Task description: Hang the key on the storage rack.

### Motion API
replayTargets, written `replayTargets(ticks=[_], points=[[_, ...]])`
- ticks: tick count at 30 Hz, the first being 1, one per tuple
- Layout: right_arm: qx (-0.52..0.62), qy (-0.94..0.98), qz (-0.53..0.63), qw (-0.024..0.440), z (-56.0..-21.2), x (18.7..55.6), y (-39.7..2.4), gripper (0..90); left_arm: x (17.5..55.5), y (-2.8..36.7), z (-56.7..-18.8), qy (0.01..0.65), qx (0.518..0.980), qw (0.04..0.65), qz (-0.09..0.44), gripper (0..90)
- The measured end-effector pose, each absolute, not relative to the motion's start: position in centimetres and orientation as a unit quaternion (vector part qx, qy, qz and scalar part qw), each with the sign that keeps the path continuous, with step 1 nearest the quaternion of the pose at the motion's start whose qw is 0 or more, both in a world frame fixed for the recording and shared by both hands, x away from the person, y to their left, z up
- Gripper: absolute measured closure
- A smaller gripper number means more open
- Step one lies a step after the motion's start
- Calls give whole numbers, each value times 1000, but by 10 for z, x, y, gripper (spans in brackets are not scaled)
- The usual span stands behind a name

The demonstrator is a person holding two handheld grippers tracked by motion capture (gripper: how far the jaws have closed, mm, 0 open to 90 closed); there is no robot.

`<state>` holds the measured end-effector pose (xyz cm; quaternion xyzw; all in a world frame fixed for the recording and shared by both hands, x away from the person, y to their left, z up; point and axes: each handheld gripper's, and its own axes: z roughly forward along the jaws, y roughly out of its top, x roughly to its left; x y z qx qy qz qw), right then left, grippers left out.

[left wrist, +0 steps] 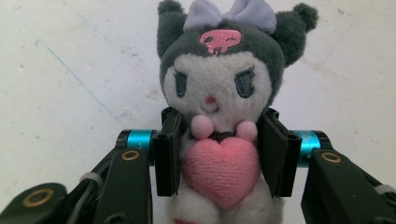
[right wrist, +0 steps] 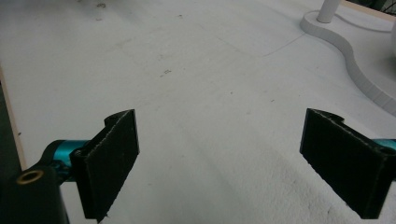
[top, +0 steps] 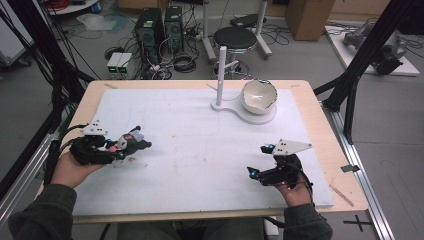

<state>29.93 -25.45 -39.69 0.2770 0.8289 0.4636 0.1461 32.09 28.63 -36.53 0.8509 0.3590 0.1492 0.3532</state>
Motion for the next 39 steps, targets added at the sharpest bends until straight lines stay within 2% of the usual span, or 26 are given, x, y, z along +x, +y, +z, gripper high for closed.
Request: replayTargets(ticks=[39], points=[[278, 822, 473, 151, -398, 303, -259, 107, 331, 238, -339, 306, 864, 380, 122, 547]])
